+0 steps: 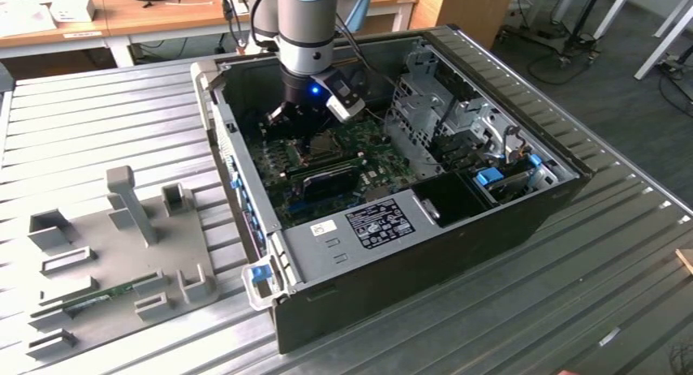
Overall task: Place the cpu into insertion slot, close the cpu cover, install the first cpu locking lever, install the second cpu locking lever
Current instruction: 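Close the cpu cover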
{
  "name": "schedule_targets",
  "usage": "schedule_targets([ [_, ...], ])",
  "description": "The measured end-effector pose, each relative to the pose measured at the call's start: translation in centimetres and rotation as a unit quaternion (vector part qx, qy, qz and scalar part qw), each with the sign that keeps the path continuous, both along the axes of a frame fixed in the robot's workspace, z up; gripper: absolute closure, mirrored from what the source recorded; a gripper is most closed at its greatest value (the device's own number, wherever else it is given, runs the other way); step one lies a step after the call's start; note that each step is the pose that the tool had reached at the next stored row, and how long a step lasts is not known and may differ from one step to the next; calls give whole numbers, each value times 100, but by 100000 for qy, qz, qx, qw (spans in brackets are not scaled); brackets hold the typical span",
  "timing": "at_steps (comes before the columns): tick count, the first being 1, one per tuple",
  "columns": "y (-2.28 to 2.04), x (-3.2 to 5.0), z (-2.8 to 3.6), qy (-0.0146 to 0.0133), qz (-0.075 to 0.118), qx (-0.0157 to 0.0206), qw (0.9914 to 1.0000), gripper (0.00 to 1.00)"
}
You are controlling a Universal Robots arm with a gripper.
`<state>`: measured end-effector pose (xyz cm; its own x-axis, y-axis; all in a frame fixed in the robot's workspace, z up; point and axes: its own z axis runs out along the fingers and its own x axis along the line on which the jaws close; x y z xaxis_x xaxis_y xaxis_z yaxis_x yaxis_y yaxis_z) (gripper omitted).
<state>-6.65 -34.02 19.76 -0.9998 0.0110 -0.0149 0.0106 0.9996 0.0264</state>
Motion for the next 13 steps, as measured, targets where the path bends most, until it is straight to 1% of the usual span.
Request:
schedule_targets([
  [13,0,0,-5,1,0,2,100000,90],
])
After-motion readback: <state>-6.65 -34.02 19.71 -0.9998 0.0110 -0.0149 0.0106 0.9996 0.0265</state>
